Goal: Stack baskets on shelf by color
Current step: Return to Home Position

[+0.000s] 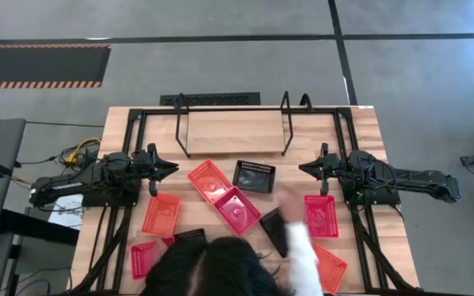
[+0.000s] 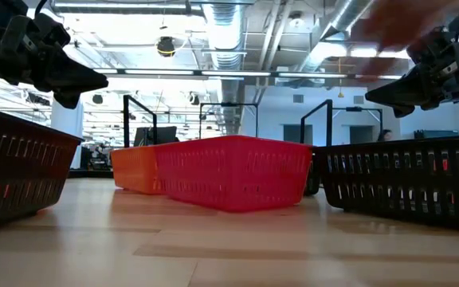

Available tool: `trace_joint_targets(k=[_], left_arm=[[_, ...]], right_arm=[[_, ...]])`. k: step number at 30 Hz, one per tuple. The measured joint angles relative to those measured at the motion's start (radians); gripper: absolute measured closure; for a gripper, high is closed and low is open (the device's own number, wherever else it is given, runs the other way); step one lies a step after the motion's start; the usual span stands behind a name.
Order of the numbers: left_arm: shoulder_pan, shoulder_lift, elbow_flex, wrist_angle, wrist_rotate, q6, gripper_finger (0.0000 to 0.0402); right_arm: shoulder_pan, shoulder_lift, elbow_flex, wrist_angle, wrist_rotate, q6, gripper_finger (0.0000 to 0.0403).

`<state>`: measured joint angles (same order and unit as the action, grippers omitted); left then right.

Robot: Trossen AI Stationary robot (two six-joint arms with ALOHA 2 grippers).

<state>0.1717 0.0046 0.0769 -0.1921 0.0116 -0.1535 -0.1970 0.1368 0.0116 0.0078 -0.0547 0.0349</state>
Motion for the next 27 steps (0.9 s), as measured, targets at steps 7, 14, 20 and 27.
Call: trace_joint_targets(k=[7,14,20,27], left_arm=[[0.000,0.000,0.000,0.000,0.000,0.000,0.0354],[0.000,0.000,0.000,0.000,0.000,0.000,0.0354],[0.000,0.000,0.000,0.000,0.000,0.000,0.0354],[0.000,0.000,0.000,0.000,0.000,0.000,0.0354]], right_arm=[[0.000,0.000,0.000,0.000,0.000,0.000,0.0360],[0.000,0.000,0.000,0.000,0.000,0.000,0.0360],[0.000,0.000,0.000,0.000,0.000,0.000,0.0360],[0.000,0.000,0.000,0.000,0.000,0.000,0.0360]])
